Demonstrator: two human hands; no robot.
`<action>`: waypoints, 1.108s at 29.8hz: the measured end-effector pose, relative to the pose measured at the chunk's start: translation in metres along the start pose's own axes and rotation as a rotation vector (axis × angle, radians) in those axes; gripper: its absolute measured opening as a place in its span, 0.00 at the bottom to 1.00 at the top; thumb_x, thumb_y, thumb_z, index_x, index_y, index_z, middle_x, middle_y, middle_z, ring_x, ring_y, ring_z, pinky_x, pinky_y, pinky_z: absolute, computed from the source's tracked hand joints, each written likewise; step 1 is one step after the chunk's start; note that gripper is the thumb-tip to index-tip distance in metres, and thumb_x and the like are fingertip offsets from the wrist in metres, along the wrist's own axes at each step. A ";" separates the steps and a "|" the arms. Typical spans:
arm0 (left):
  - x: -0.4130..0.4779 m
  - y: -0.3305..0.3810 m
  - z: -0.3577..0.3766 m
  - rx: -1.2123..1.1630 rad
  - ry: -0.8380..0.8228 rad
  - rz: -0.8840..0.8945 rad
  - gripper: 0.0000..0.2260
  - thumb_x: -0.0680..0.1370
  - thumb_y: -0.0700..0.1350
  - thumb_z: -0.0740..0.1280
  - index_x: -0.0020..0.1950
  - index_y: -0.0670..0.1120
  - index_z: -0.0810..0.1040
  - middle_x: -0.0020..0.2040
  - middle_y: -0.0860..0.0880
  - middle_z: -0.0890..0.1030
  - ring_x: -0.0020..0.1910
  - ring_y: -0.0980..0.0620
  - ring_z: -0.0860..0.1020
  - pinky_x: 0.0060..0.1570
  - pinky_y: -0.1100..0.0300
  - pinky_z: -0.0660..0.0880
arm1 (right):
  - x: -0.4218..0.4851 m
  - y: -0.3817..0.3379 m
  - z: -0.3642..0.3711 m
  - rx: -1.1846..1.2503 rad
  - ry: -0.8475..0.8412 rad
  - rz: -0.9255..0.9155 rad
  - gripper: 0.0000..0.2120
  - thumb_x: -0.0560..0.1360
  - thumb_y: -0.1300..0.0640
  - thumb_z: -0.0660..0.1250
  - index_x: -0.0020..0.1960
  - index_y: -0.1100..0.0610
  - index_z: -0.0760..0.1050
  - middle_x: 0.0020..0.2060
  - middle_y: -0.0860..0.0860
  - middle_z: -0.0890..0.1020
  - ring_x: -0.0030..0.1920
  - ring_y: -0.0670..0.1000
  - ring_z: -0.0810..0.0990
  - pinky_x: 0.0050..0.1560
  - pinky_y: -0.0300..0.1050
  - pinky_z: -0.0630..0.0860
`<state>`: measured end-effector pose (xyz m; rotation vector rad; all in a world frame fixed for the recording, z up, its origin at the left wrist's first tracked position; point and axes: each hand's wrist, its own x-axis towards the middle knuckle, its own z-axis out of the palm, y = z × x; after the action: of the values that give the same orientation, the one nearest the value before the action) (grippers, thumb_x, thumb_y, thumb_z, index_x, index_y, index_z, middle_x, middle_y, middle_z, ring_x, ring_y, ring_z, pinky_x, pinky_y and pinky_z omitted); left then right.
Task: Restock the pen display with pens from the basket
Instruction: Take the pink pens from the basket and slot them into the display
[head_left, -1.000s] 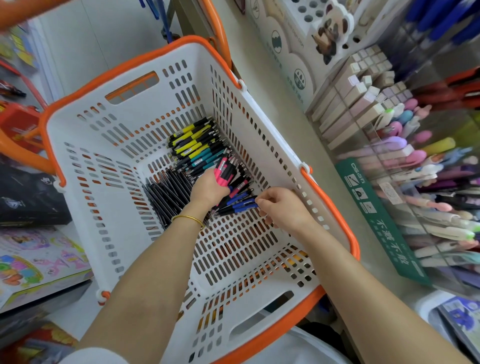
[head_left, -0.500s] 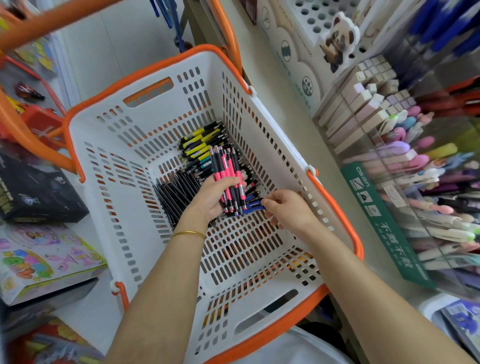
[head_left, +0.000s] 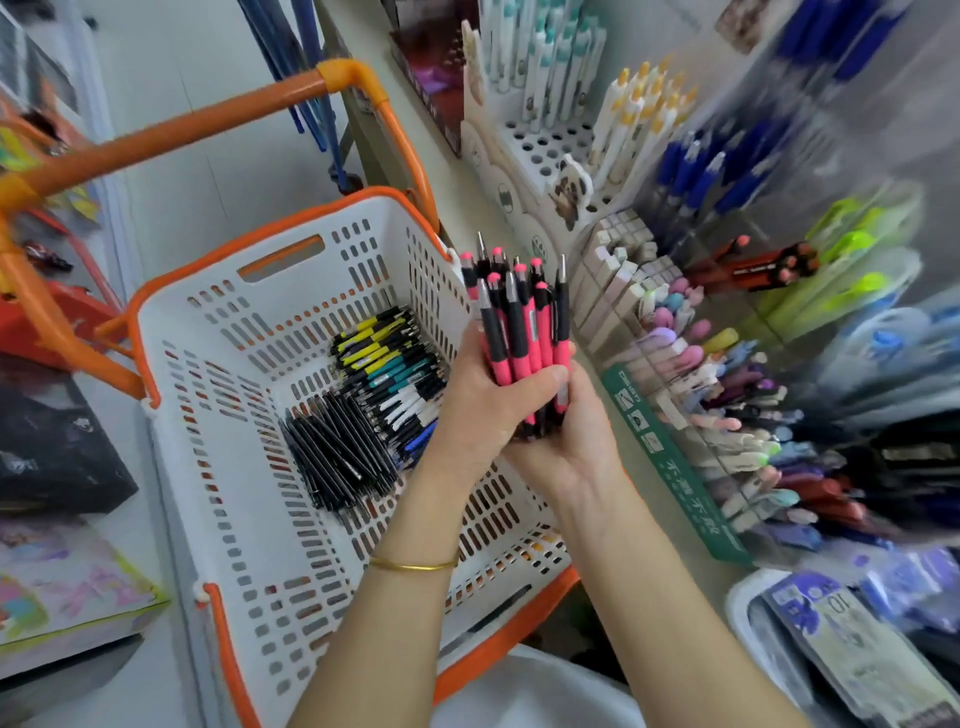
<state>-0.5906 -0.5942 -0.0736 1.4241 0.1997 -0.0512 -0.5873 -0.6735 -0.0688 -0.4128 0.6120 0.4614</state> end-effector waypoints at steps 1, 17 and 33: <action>-0.002 0.005 0.005 0.054 -0.004 0.032 0.19 0.63 0.39 0.75 0.50 0.53 0.75 0.41 0.56 0.83 0.44 0.56 0.83 0.48 0.60 0.78 | -0.004 -0.005 0.002 0.027 -0.007 -0.029 0.16 0.78 0.51 0.61 0.45 0.59 0.84 0.43 0.54 0.85 0.44 0.51 0.84 0.55 0.46 0.78; -0.039 0.044 0.072 0.157 0.016 0.169 0.13 0.69 0.38 0.75 0.47 0.51 0.76 0.36 0.61 0.82 0.37 0.64 0.80 0.38 0.73 0.73 | -0.054 -0.037 0.008 0.130 -0.067 -0.266 0.06 0.76 0.56 0.67 0.49 0.57 0.80 0.37 0.52 0.83 0.36 0.49 0.82 0.36 0.41 0.81; -0.041 0.043 0.085 -0.305 0.006 -0.018 0.09 0.72 0.34 0.71 0.51 0.39 0.79 0.37 0.49 0.83 0.38 0.52 0.83 0.39 0.59 0.79 | -0.087 -0.047 -0.010 -0.535 0.181 -0.587 0.10 0.78 0.56 0.62 0.55 0.53 0.80 0.54 0.54 0.81 0.54 0.47 0.81 0.57 0.51 0.79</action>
<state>-0.6147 -0.6753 -0.0132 1.1186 0.2160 -0.0298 -0.6297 -0.7419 -0.0106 -1.1165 0.5048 0.0123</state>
